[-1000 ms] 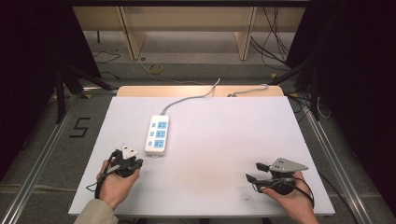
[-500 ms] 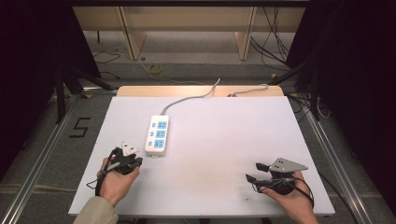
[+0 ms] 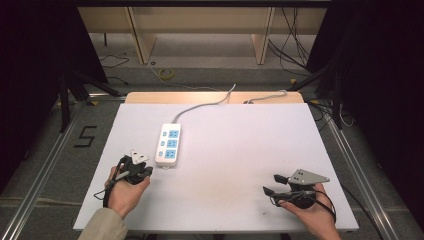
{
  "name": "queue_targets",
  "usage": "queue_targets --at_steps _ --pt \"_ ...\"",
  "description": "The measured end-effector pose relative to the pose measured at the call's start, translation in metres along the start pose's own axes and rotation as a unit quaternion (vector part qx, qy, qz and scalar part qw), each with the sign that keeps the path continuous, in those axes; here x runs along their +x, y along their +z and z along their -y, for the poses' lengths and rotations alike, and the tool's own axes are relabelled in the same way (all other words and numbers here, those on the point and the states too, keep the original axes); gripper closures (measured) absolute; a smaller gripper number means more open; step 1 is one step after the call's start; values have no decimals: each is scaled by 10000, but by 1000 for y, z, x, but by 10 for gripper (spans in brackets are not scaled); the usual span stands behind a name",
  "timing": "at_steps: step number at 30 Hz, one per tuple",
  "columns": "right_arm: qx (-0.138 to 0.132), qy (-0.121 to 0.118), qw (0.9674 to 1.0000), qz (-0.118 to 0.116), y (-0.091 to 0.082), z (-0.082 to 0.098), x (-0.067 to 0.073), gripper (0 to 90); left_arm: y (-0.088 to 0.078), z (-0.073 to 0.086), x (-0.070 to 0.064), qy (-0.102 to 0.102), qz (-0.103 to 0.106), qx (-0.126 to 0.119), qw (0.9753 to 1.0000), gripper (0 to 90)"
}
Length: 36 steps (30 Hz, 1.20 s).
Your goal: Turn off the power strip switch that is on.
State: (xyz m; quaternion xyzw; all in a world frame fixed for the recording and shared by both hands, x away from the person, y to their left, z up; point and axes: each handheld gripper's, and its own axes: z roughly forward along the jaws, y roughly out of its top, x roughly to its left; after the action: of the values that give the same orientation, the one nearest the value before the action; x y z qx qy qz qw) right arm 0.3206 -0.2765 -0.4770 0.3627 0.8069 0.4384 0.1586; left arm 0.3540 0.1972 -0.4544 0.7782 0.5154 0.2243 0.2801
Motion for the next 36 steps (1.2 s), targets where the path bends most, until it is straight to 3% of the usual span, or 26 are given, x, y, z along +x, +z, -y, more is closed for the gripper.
queue_targets --at_steps 36 --pt "-20 16 10000 -1 0 0 1 380 3 -7 1 6 -32 41 10000 900"
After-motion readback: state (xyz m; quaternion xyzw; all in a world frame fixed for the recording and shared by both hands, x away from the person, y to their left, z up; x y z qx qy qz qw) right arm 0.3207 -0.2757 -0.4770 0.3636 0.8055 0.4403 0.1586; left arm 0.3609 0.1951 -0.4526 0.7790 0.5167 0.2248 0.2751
